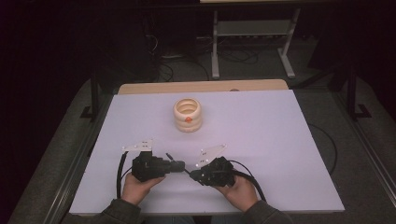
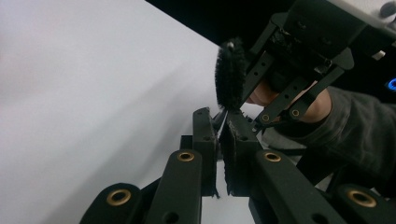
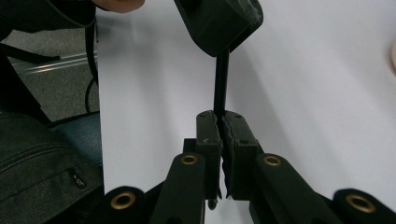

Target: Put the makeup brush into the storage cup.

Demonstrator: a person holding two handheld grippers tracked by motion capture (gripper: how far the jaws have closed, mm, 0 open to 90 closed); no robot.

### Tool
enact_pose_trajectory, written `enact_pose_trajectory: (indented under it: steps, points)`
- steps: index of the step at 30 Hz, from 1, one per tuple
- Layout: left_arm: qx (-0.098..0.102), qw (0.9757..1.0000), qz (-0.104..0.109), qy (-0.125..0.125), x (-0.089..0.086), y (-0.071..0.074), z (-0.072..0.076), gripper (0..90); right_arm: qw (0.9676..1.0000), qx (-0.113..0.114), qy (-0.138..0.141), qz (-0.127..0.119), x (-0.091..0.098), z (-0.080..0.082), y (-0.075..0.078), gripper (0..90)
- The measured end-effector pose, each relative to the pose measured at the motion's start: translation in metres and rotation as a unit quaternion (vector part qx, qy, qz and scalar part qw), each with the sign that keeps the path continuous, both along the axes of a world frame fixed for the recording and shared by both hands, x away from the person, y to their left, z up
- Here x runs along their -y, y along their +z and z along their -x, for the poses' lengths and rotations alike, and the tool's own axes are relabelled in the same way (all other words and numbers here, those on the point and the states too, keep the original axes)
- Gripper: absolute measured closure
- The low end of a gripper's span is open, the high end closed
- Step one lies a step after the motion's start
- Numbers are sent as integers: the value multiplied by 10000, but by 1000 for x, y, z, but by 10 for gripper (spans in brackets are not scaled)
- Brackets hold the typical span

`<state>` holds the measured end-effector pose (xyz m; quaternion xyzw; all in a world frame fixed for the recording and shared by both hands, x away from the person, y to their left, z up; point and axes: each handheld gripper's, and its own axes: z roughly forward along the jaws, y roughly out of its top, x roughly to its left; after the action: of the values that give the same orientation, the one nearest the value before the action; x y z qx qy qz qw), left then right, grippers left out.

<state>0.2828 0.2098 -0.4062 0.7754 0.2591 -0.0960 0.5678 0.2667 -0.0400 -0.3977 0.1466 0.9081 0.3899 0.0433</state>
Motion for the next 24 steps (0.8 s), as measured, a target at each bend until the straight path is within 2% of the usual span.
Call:
enact_pose_trajectory:
  steps: [3,4,5,6,11,16,20,22,24]
  points:
    - [79,9999,-123,18,-1,4,0,851,10000,-12,49,-25,-1,-1,-1,836]
    - [122,9998,-183,22,-1,6,1,851,10000,-34,30,-67,-1,-1,0,780]
    - [234,9991,-338,41,0,10,2,851,9999,-15,43,-91,-2,-1,0,757]
    - [262,9989,-374,52,1,12,3,851,10000,19,70,-47,-3,-2,2,742]
    - [467,9960,-759,-62,10,20,9,852,9999,112,5,-14,-8,2,7,743]
    - [537,9952,-810,-152,16,22,12,852,9999,120,59,-34,-10,4,9,836]
    - [564,9958,-692,-198,13,23,12,841,9998,47,74,-155,-8,4,11,849]
    - [556,9959,-700,-117,12,23,11,750,9997,36,85,-225,-6,3,11,849]
    - [525,9960,-722,-98,11,23,11,713,9996,26,78,-252,-4,1,11,849]
